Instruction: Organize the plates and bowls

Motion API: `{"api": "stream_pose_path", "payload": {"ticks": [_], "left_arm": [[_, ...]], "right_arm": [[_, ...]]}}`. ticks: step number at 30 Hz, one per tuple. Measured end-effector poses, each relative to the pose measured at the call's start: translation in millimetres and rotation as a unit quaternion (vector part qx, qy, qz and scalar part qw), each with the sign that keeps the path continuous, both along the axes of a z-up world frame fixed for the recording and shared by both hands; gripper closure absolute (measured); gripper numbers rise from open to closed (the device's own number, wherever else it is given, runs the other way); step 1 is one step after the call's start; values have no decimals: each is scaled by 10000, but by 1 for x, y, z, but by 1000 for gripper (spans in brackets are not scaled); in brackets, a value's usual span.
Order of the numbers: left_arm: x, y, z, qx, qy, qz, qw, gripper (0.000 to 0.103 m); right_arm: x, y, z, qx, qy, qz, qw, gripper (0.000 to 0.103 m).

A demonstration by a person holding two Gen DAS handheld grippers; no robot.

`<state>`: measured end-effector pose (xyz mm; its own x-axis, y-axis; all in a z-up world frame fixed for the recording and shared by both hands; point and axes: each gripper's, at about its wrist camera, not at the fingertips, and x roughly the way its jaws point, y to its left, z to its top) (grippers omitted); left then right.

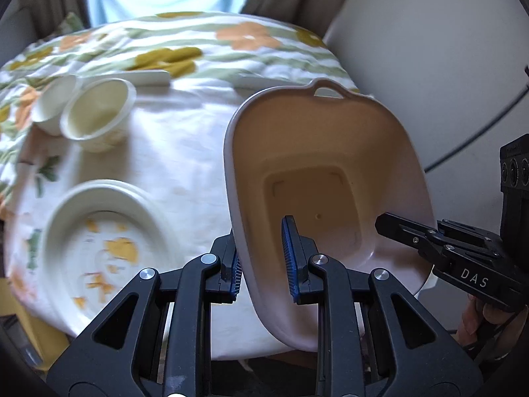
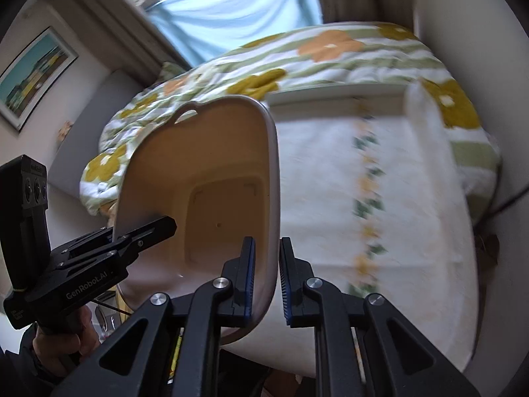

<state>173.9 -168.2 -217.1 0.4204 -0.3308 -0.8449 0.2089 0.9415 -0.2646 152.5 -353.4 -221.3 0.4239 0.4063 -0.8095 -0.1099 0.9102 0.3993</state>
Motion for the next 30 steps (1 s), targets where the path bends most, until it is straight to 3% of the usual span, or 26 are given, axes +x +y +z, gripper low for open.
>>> {"api": "stream_pose_path", "payload": {"ticks": [6,11,17,27,30], "left_arm": [[1,-57,-47,-40,222,-456,9987,84],[3,-71,-75,90,397,-594,9974,84],[21,-73,-92,299,477,-675,9961,84],[26,-76,-96,552,603,-763,9937,83],[25,-81,-100,688,600,-819,9925,83]], "right_arm": [[-7,-38,-36,-158,238,-459,9985,90],[-7,-64,-62,-13,356,-628,9974,90],[-5,-69,-75,122,473,-703,9963,90],[-6,-80,-92,550,485,-818,9939,89],[-6,-84,-97,867,564,-924,9903,74]]}}
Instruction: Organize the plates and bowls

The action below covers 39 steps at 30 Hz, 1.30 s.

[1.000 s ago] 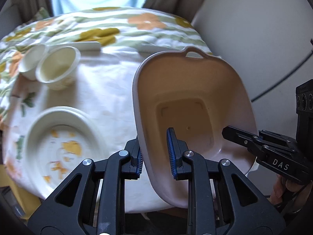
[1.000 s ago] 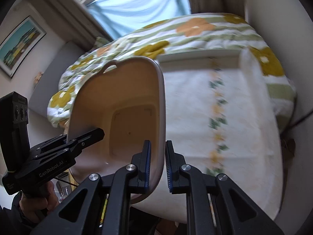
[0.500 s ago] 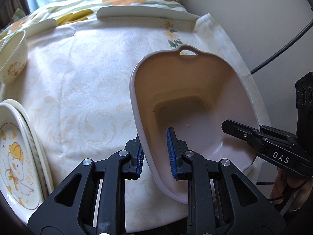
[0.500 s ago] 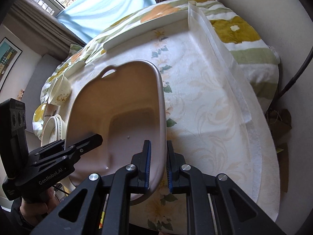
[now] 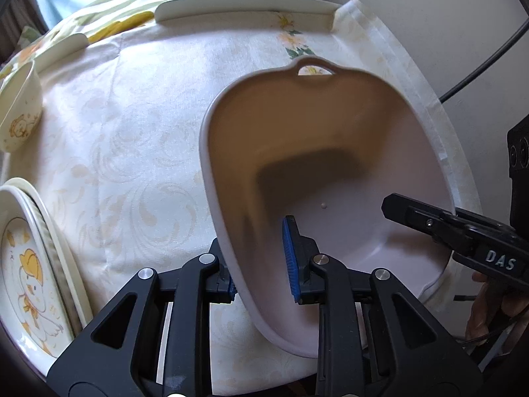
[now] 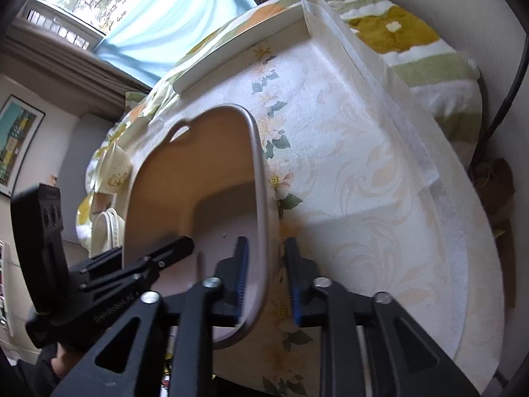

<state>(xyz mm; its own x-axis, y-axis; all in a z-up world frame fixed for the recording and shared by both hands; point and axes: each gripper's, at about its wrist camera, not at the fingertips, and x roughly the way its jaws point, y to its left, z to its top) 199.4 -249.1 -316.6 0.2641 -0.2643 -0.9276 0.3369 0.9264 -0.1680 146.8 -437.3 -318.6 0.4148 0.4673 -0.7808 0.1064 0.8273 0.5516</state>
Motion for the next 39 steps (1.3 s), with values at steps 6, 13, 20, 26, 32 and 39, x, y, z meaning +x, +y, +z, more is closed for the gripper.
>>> {"api": "stream_pose_path", "payload": {"ticks": [6,13,20,26,32,39], "left_arm": [[4,-1,-4,16,29,13,10000,83],[7,-8,-6,-28,1,1,10000,45],[5,-7,0,-17,-136,37,9999,23],[-7,8,26,32,-260,187,9995,23],[-34,54,90,13,-853,699,9939,23],[-38,136,167,60,-1986,1669,9658,0]], "right_arm": [[-2,-6,-7,350,22,-253,9991,58],[-7,-11,-7,554,27,-401,9977,58],[-12,-14,-3,596,-4,-493,9970,58],[-22,-24,32,33,-249,-473,9986,58],[-25,-6,107,-565,-1018,162,9931,58],[5,60,169,-372,-1899,1012,9759,2]]}}
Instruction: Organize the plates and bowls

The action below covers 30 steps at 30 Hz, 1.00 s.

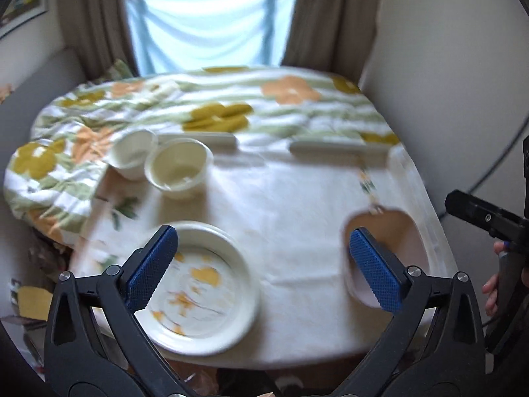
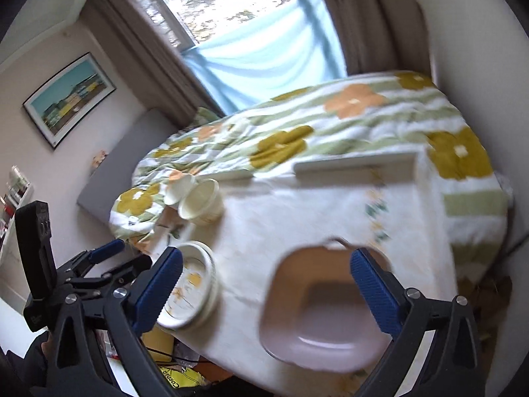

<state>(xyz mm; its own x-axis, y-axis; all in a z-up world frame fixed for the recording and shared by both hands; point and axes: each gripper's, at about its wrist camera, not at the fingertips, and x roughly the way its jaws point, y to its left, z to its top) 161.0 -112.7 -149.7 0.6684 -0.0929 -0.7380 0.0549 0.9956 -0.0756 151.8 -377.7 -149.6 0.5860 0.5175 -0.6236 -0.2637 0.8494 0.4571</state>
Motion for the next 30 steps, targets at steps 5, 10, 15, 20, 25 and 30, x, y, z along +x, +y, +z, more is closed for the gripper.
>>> {"api": "stream_pose_path", "payload": {"ticks": [5,10,15,20,25,30], "left_arm": [[32,68,4,-222,259,401,9986,0],[74,134,-20,-638,709,633,9934,0],[127,179,-62,-1004,1190,646,9857,5],[173,193,-114,-1260,1753,380,9757,37],[201,189,-150,-1341,2047,-45,9696,60],[212,185,-165,-1291,2141,-275,9678,75]], "right_arm": [[40,63,14,-257,83,316,9991,2],[86,126,2,-529,389,270,9975,2],[132,173,-32,-505,941,249,9940,2],[174,212,-81,-428,1582,179,9863,40],[192,235,-119,-317,2021,95,9788,54],[198,244,-132,-304,2119,34,9768,67]]}}
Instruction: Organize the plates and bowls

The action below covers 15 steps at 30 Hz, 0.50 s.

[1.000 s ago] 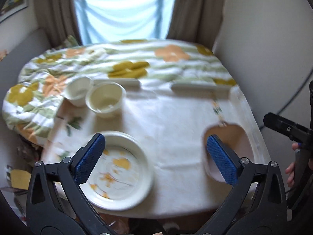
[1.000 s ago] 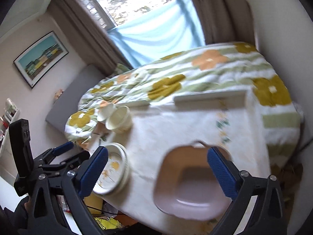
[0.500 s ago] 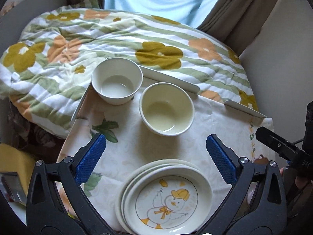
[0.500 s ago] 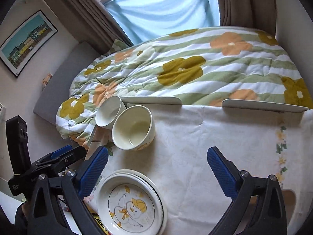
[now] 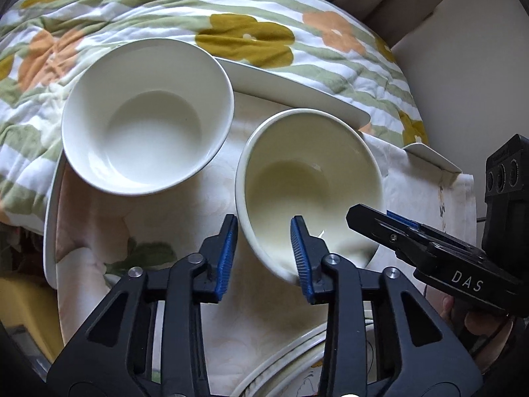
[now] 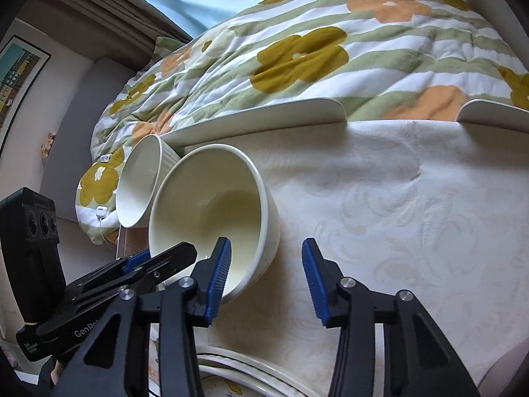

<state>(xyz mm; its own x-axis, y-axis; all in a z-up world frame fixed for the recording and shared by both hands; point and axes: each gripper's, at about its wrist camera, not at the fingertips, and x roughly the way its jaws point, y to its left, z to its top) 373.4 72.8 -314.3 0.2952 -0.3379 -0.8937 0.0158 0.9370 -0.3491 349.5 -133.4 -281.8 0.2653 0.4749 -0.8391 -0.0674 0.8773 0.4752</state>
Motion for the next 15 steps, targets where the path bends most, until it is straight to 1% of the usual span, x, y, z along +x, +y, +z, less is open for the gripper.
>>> {"api": "stream_pose_path", "payload": {"ticks": [2,3,5,9,12,15], "left_arm": [[3,1,-3,-26,41,-46,10000,77],[4,1,-4,-29,43,-44,10000,78],[5,3,-4,12,38,-50,10000,81],[5,-1,-2,133,-26,-155,9998,81],[3,-5,5,269,-168,-238,9992,81],[1,-7,14,309,-293,-267,9987,81]], "right_arm": [[2,4,-3,-53,44,31,10000,82],[3,5,-3,-12,64,30,10000,83],[4,8,-2,-123,41,17,9999,84],[5,8,-3,-152,47,3,9999,84],[3,7,0,-167,-11,4,9999,85],[1,6,5,-130,-75,-7,9999,85]]}}
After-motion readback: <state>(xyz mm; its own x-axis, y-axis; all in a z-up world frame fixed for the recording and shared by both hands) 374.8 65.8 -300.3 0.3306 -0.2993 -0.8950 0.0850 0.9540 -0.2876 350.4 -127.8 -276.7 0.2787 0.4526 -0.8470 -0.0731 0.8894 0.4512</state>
